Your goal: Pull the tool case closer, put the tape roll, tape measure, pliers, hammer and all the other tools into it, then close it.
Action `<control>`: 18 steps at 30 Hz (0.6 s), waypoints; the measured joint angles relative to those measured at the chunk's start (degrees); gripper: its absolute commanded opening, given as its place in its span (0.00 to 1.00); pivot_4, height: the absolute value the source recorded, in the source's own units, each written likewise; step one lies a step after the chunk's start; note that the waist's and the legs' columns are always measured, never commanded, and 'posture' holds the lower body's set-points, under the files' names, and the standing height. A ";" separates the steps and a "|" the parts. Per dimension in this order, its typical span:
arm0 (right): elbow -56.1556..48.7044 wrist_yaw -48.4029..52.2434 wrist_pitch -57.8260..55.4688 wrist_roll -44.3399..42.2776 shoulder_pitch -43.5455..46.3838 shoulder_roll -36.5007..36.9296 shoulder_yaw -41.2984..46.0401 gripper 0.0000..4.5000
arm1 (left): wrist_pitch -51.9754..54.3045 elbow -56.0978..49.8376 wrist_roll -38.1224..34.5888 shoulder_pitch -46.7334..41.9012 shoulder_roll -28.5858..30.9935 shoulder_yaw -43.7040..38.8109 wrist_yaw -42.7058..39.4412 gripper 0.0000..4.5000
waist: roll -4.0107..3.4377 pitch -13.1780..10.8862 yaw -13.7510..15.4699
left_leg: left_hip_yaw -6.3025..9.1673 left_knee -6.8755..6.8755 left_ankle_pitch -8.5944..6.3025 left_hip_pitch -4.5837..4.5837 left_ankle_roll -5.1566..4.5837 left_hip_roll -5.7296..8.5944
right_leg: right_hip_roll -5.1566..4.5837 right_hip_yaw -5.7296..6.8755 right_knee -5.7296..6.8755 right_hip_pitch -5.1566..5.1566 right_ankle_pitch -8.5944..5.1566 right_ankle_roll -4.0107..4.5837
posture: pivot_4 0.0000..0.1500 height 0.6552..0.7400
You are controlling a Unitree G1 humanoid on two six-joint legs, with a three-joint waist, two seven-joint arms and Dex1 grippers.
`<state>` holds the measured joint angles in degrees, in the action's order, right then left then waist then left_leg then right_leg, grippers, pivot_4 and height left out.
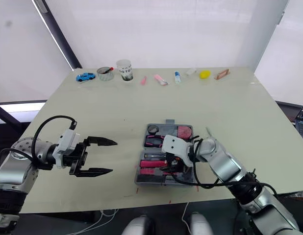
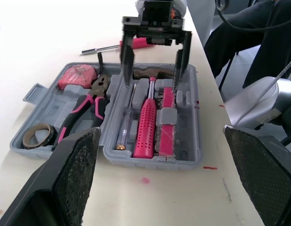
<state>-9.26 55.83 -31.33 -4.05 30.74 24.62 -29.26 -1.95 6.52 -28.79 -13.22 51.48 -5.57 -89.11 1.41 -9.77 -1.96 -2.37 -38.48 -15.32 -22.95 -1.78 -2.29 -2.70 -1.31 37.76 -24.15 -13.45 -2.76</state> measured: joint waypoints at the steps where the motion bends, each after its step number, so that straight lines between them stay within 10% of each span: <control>1: 1.40 -0.02 2.38 0.05 -0.34 -0.18 0.03 0.26 | -0.11 0.17 0.00 -0.03 -0.02 0.08 -0.01 1.00 | 0.00 0.00 0.00 | 0.00 0.00 0.00 0.00 0.00 0.01 | 0.00 0.00 0.00 0.00 0.00 0.00 | 1.00 1.00; 4: 3.88 -0.08 5.56 0.25 -0.94 -0.29 0.06 0.02 | -0.14 0.53 -0.02 -0.02 -0.03 0.08 -0.03 1.00 | 0.00 0.00 -0.01 | 0.01 -0.01 0.00 0.00 0.00 0.01 | 0.00 0.00 0.01 0.00 0.00 0.00 | 1.00 1.00; 18: 14.91 -2.53 14.25 4.81 -2.60 -2.90 -0.28 0.02 | -0.80 1.38 -0.03 0.02 -0.47 0.27 -0.08 1.00 | 0.04 0.03 -0.15 | 0.00 -0.02 0.00 0.08 0.00 0.00 | 0.01 -0.02 0.10 0.01 0.00 0.01 | 1.00 1.00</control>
<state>5.65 53.30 -17.08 0.75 28.14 21.72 -29.54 -2.75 7.91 -28.82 -13.21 51.01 -5.31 -89.18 1.46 -9.74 -2.11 -2.37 -38.50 -15.32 -22.86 -1.78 -2.29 -2.69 -1.33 37.86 -24.14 -13.45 -2.76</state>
